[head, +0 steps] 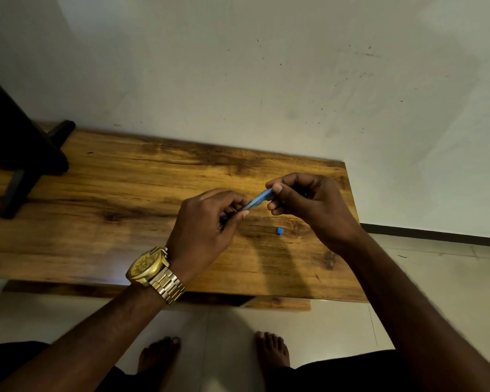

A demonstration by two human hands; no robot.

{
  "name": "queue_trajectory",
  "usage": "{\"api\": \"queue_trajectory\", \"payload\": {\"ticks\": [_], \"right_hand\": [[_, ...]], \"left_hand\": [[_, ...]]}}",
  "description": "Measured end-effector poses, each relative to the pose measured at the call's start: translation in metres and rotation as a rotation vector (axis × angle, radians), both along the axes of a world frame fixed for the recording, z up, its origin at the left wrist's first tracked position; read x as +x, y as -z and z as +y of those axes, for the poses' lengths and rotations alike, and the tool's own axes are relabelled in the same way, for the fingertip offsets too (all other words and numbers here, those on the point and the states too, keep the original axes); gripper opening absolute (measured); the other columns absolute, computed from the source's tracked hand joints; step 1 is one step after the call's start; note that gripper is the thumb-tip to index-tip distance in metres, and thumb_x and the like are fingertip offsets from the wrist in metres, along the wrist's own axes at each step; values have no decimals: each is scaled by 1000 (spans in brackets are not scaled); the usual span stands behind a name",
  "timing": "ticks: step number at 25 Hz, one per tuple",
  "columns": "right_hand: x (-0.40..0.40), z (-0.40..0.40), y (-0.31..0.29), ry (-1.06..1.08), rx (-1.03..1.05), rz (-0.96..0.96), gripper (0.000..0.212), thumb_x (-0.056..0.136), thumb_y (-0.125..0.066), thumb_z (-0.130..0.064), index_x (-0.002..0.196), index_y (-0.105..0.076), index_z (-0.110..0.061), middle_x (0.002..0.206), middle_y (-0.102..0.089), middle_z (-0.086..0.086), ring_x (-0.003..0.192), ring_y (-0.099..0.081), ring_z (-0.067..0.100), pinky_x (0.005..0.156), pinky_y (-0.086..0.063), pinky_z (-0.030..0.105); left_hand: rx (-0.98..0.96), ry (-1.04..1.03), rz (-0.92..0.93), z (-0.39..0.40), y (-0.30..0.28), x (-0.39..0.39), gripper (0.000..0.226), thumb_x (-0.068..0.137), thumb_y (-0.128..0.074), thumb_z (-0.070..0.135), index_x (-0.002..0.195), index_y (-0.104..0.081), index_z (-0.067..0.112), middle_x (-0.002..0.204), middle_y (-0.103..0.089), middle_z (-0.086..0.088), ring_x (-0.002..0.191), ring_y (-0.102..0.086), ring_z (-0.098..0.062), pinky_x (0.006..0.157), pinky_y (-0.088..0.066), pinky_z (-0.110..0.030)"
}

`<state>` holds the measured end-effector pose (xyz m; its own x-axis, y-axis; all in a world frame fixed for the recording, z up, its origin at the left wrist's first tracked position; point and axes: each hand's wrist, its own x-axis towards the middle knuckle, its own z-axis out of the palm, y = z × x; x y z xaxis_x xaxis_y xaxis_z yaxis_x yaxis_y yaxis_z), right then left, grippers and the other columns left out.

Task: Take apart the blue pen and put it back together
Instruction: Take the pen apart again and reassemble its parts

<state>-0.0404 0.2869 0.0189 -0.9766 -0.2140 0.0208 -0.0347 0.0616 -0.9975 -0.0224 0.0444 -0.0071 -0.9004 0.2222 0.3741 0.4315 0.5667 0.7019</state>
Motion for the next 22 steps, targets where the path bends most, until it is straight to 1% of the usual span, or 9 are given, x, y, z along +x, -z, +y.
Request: {"api": "queue_trajectory", "payload": {"ticks": [4, 6, 8, 10, 11, 13, 14, 18, 22], "right_hand": [[-2, -11, 5, 31, -76, -24, 18, 106, -69, -19, 111, -81, -7, 118, -80, 9, 89, -74, 22, 83, -63, 35], [-2, -19, 8, 34, -53, -31, 16, 107, -68, -20, 110, -81, -11, 130, -78, 3, 90, -73, 19, 83, -63, 38], [-2, -19, 7, 39, -18, -31, 19, 108, -67, -24, 117, -80, -12, 129, -79, 2, 93, -74, 18, 81, -64, 39], [-2, -9, 5, 33, 173, 17, 27, 108, -67, -32, 126, -78, -16, 117, -81, 2, 94, -77, 15, 80, -66, 38], [-2, -1, 4, 39, 380, 65, 29, 107, -67, -37, 128, -77, -19, 111, -82, -1, 92, -77, 11, 80, -66, 34], [-2, 14, 8, 80, 807, 130, 26, 103, -71, -39, 120, -80, -23, 104, -81, -7, 84, -73, 1, 76, -58, 14], [-2, 19, 9, 109, 918, 119, 21, 101, -74, -36, 115, -81, -22, 102, -81, -7, 81, -69, -4, 71, -52, 7], [-4, 27, 15, 95, 987, -25, 13, 97, -81, -24, 108, -82, -18, 91, -74, -8, 82, -66, -2, 63, -45, 1], [-5, 20, 19, -10, 1059, -110, 15, 93, -85, -23, 107, -82, -19, 92, -69, -9, 84, -65, 4, 60, -43, 11]], "left_hand": [[153, -48, -94, 7, -3, -1, 20, 96, -82, 24, 116, -83, 25, 102, -79, 18, 95, -75, 0, 71, -57, -9], [185, -52, -136, 9, -3, 0, 20, 96, -82, 27, 116, -83, 26, 101, -81, 18, 96, -75, 1, 70, -57, -8], [191, -45, -163, 9, -4, 0, 20, 96, -82, 27, 116, -83, 27, 101, -82, 17, 96, -76, 1, 71, -59, -11], [188, -52, -188, 6, -4, -2, 19, 95, -83, 26, 113, -84, 27, 98, -81, 18, 95, -75, 3, 71, -60, -11], [172, -58, -211, 2, -4, -4, 18, 94, -84, 25, 111, -84, 28, 95, -80, 19, 92, -75, 4, 70, -59, -9], [64, -51, -262, -7, -2, -8, 15, 91, -87, 23, 105, -85, 28, 88, -79, 18, 81, -75, 2, 69, -57, -9], [-30, -45, -277, -9, 0, -9, 14, 89, -87, 22, 102, -86, 27, 86, -78, 16, 75, -73, 1, 70, -58, -11], [-227, -87, -371, 2, 13, 2, 16, 85, -90, 24, 101, -86, 24, 85, -81, 11, 75, -73, -2, 79, -63, -24], [-293, -103, -403, 11, 23, 6, 19, 83, -94, 31, 97, -84, 23, 82, -79, 11, 71, -70, -1, 76, -58, -17]]}}
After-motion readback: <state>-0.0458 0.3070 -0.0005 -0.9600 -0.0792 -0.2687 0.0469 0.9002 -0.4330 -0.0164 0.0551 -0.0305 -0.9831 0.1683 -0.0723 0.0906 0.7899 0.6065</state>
